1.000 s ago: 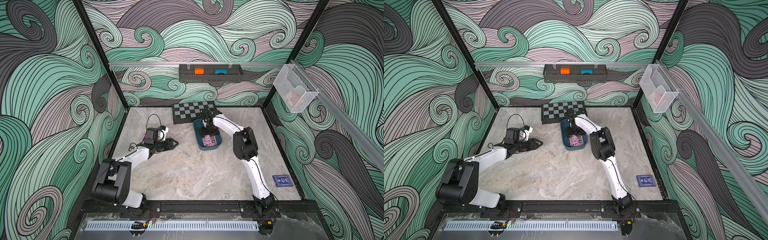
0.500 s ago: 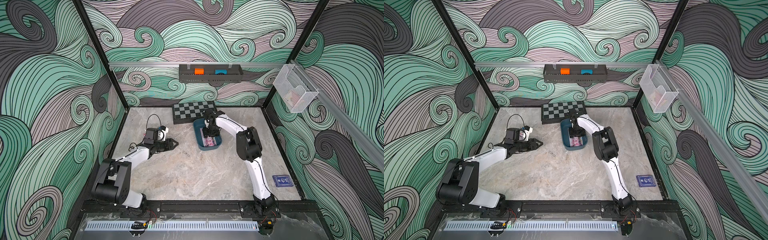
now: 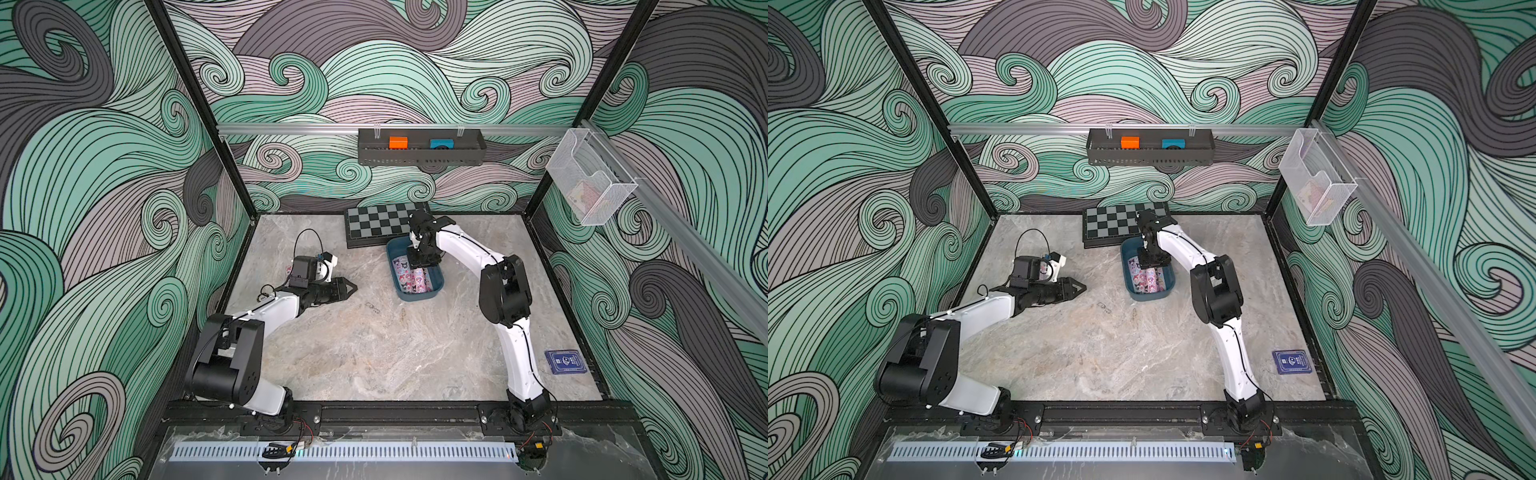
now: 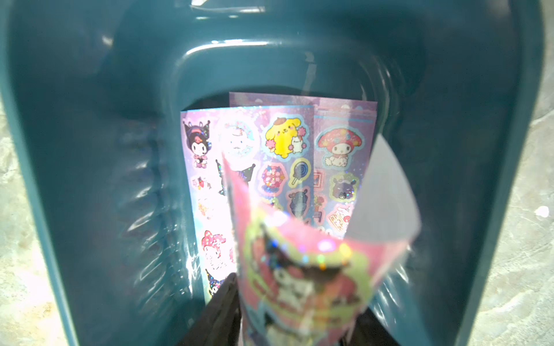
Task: Take the stickers out of the storage box
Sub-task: Pick up the sticker from the storage box.
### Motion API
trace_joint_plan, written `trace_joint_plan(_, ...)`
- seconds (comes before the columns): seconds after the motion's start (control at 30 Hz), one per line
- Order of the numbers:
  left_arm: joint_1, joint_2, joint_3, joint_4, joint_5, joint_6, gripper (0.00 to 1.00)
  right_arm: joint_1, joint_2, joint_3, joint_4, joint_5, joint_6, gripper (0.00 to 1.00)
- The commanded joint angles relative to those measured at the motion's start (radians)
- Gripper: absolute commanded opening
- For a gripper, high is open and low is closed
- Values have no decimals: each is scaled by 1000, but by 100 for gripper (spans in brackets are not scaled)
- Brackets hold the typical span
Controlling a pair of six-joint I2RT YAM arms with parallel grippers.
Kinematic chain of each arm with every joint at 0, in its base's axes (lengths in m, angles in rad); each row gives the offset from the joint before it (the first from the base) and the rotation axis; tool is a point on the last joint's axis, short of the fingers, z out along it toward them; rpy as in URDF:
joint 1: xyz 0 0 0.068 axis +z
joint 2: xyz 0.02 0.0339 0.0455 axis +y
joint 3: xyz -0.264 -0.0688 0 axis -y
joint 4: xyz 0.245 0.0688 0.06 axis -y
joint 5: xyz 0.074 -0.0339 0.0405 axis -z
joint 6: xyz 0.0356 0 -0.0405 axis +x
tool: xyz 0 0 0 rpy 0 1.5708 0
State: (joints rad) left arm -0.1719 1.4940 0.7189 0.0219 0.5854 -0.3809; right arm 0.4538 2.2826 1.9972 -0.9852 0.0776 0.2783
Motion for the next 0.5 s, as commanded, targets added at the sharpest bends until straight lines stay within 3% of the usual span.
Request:
trace_joint_plan(0.0, -6, 11, 32, -5, 14, 22, 50, -3, -51, -19, 6, 8, 4, 46)
trace_joint_plan(0.47, -7, 29, 34, 18, 52, 9, 49, -6, -226, -87, 44, 28, 4, 45)
